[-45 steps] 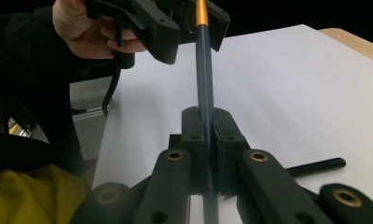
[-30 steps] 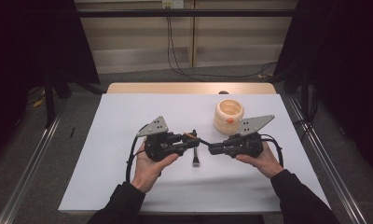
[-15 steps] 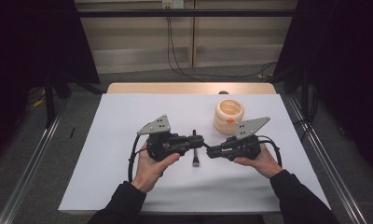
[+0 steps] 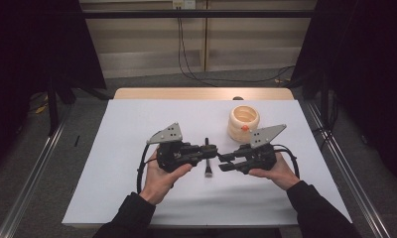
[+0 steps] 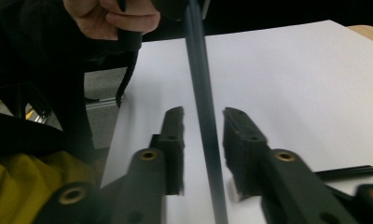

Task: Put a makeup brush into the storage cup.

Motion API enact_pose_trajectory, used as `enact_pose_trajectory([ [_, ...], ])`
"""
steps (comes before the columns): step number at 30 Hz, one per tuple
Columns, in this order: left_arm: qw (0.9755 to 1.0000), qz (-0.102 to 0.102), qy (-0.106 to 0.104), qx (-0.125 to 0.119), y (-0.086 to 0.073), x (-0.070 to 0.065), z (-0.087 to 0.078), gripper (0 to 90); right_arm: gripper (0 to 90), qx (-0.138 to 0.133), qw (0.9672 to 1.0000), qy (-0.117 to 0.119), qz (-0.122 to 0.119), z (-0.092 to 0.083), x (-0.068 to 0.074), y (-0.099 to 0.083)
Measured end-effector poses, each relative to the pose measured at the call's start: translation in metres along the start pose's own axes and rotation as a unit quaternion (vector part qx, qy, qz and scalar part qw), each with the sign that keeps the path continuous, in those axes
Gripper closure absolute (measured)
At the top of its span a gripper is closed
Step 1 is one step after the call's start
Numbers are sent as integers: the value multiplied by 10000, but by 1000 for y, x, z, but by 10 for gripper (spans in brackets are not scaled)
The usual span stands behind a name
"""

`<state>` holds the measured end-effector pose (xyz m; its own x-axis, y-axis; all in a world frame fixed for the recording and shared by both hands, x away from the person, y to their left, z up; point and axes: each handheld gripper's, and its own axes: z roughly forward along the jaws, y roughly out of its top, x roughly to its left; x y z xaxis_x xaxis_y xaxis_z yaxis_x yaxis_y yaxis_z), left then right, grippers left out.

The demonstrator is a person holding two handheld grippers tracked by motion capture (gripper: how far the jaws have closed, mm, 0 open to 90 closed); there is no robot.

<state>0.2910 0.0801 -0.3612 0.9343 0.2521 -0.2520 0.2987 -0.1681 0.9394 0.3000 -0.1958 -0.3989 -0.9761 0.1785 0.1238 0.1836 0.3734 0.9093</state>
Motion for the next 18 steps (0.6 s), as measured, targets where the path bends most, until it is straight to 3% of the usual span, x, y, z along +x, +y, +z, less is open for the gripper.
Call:
enact_pose_trajectory([
  [7, 10000, -4, 22, 26, 0, 1, -1, 838, 441, -35, 9999, -82, 107, -1, 0, 0],
  [11, 10000, -21, 16, 12, 0, 1, -2, 838, 262, -44, 9996, -207, 180, 0, 0, 1],
  [13, 10000, -21, 63, 2, 1, 1, -3, 838, 120, -122, 9991, -319, 264, -1, 0, 1],
  [16, 10000, 4, 93, 18, 1, 2, -4, 838, 82, -180, 9987, -383, 289, -3, 0, 2],
  [18, 9999, 6, 93, 45, 2, 2, -4, 838, 5, -218, 9985, -411, 276, -3, 0, 2],
])
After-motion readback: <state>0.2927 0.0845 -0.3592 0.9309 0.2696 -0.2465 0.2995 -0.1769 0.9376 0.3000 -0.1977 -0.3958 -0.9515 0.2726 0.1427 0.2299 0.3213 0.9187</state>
